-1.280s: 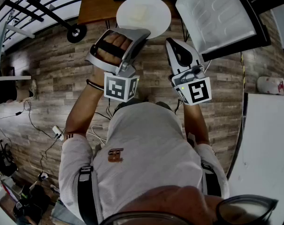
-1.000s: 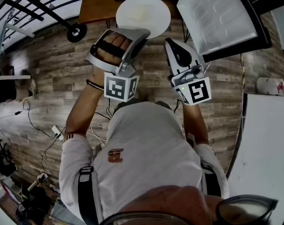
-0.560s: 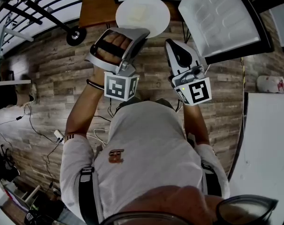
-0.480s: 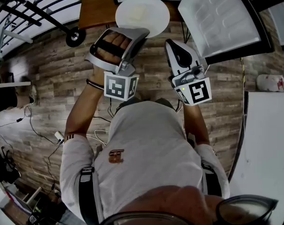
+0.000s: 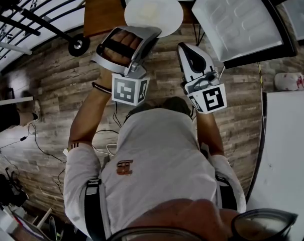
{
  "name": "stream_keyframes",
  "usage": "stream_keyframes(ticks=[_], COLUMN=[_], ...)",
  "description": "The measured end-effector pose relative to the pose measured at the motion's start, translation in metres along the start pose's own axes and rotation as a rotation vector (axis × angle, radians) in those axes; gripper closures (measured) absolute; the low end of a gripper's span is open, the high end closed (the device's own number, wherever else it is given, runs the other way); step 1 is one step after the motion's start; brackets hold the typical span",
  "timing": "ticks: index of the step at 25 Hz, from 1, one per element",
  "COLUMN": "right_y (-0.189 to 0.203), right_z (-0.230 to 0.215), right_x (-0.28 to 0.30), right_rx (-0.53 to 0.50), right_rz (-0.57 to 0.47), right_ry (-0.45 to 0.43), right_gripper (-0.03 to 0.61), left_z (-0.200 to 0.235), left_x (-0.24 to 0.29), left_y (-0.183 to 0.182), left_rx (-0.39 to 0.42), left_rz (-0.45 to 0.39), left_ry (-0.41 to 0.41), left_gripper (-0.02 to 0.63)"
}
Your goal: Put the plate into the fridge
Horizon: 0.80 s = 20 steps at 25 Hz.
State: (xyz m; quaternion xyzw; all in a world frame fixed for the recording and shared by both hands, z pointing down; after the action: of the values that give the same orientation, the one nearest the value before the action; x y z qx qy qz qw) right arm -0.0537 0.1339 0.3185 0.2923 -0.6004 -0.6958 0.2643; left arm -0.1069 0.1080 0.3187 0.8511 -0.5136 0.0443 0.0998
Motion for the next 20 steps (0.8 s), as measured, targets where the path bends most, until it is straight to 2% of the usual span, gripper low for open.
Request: stream_keyframes(ticks=[10, 20], right_y=[0.009, 0.021], right_z=[-0.005, -0.049], right_x=[0.02, 0.044], right_rx=[0.006, 0.012], right_rz=[0.019, 0.015], right_ry=[0.017, -0.003], right_gripper=[0.546, 0.546], left_z=[0.002, 0.006], left_x=[0.016, 0.065], left_y=[0.022, 0.031], left_rx=[-0.009, -0.004], left_rz=[-0.011, 0.007], left_ry=[0.003, 0.013], left_gripper=[0.586, 0.586])
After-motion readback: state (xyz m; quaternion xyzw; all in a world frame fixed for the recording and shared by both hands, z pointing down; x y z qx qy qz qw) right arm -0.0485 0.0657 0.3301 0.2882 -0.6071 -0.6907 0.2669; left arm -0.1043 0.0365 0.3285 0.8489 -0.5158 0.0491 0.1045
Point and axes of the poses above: the fingertips, and each gripper's own axes: x forward along the fingers, z to its left, y out of its underside, the point moved 1 cm from there along -x, backward along the fingers, and after that the axes turned 4 degrees about z, right-handed, at the moved point
